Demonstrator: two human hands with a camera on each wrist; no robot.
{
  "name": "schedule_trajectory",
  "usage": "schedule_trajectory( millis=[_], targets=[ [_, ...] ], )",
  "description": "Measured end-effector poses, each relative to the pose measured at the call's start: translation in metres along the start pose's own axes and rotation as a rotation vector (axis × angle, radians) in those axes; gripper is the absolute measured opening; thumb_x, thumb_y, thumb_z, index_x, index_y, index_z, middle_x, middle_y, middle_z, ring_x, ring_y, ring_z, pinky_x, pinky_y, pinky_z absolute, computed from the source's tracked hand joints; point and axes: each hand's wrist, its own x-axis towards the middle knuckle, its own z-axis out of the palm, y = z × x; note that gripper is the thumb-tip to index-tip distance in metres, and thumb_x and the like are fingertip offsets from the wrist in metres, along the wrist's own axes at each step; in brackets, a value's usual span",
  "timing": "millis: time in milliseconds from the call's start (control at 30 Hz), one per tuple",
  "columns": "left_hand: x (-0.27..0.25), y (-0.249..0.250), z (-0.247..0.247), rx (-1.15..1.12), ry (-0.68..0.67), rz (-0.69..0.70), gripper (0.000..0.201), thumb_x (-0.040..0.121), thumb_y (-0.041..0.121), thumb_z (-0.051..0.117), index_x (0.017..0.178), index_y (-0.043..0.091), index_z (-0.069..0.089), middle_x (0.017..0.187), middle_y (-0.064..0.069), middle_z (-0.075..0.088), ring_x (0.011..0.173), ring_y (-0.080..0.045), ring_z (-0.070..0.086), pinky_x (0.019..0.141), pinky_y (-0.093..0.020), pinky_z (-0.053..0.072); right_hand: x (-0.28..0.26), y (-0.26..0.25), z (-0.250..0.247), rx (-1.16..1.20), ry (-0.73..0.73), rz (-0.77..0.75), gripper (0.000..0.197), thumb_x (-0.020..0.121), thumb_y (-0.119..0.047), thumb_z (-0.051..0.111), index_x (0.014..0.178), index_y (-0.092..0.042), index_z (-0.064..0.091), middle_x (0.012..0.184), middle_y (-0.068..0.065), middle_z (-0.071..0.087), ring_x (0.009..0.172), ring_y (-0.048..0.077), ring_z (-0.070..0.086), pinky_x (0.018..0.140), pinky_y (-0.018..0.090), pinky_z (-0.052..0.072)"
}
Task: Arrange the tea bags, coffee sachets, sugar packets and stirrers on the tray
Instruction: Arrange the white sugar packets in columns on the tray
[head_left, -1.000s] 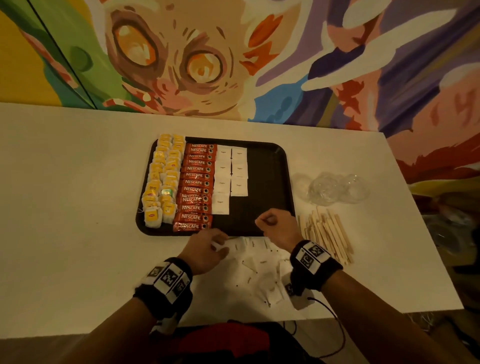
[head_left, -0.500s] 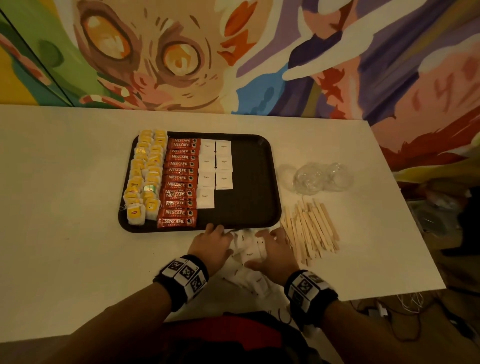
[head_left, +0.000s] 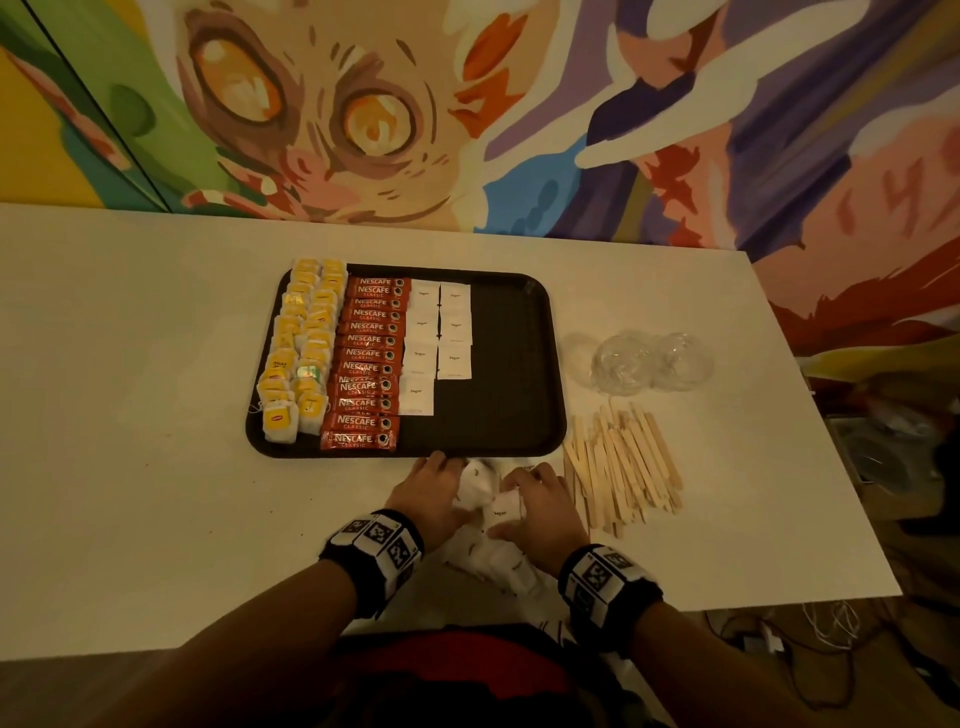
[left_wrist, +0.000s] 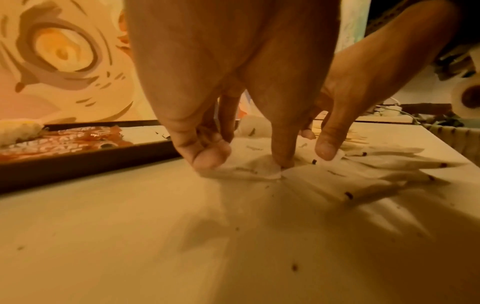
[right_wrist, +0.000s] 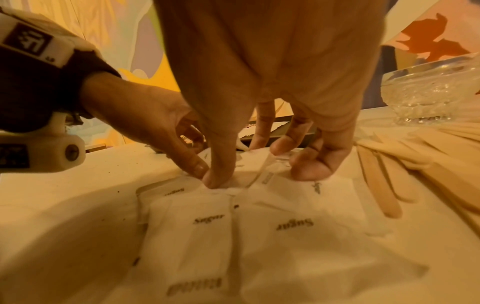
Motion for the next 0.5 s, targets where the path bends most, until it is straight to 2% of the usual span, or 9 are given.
schedule_trajectory(
  millis=[133,267,367,433,500],
  targets=[
    [0.001,-0.003,0.004,-0.058,-0.005,-0.015,0.068,0.085,0.042,0.065,0.142,0.025,0.033,0.147,0.0,0.038,0.137,-0.022,0.03,0.109,-0.04,0.036,0.002,0.0,0.002,0.029,0.007,0.009,0.051,0.072,-0.037,0.082,0.113,-0.028,0.052,0.123,-0.004,0.044,0.111,0.017,0.04,0.094,0.029,0.042],
    [0.004,-0.002,0.001,-0.071,-0.016,-0.081,0.063,0.084,0.041,0.068,0.138,0.023,0.04,0.143,-0.001,0.039,0.134,-0.022,0.034,0.109,-0.039,0.037,0.003,0.004,0.002,0.065,0.016,0.009,0.047,0.071,-0.034,0.083,0.104,-0.03,0.05,0.115,-0.006,0.045,0.106,0.014,0.041,0.089,0.027,0.041],
    [0.005,-0.004,-0.005,-0.103,-0.02,-0.114,0.059,0.087,0.04,0.065,0.138,0.019,0.043,0.146,-0.004,0.034,0.135,-0.023,0.034,0.111,-0.039,0.034,0.006,0.004,0.0,0.11,0.027,0.009,0.043,0.071,-0.031,0.084,0.096,-0.029,0.049,0.102,-0.009,0.048,0.097,0.012,0.045,0.079,0.025,0.038],
    [0.004,-0.007,-0.009,-0.138,-0.016,-0.113,0.053,0.088,0.037,0.063,0.135,0.019,0.047,0.141,-0.004,0.038,0.132,-0.025,0.037,0.11,-0.038,0.035,0.007,0.004,-0.003,0.154,0.037,0.011,0.037,0.072,-0.029,0.084,0.091,-0.027,0.052,0.093,-0.011,0.055,0.088,0.011,0.052,0.069,0.021,0.039],
    [0.002,-0.012,-0.016,-0.144,-0.007,-0.094,0.041,0.089,0.036,0.063,0.126,0.02,0.052,0.127,-0.003,0.045,0.124,-0.024,0.043,0.104,-0.036,0.038,0.008,0.003,-0.006,0.237,0.031,0.025,0.03,0.075,-0.023,0.083,0.089,-0.024,0.056,0.084,-0.013,0.058,0.075,0.005,0.055,0.06,0.014,0.038]
  ],
)
